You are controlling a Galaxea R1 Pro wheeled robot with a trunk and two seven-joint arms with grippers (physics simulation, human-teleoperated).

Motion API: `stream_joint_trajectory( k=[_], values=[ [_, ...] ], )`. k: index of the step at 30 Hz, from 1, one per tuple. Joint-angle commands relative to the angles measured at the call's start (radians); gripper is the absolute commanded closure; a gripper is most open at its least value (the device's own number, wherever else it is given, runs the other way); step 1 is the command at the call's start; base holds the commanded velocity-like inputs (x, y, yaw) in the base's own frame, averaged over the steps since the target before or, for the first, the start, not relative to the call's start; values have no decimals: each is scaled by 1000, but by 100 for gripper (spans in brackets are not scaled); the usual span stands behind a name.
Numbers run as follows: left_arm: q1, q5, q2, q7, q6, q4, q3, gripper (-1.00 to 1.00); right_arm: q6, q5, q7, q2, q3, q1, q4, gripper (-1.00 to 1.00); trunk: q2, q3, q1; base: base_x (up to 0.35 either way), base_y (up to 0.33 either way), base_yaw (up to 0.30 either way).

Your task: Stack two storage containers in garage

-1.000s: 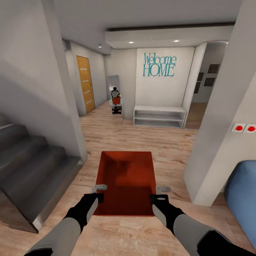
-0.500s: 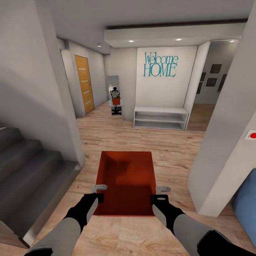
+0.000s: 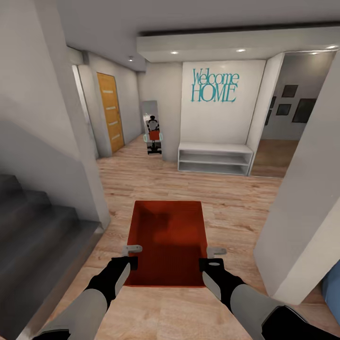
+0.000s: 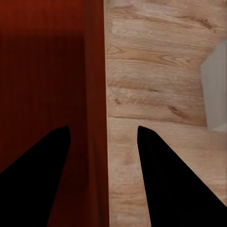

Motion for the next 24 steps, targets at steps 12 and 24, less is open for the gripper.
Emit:
stream_joint_trajectory(
  k=[12,24],
  values=[
    [0,-5,11,3,6,6,0,100,4,11,0,-2,-25,-2,-31,100,-2,-2,1,323,0,0],
    [0,-5,12,3,6,6,0,100,4,11,0,-2,-25,-2,-31,100,-2,-2,1,323,0,0]
  ],
)
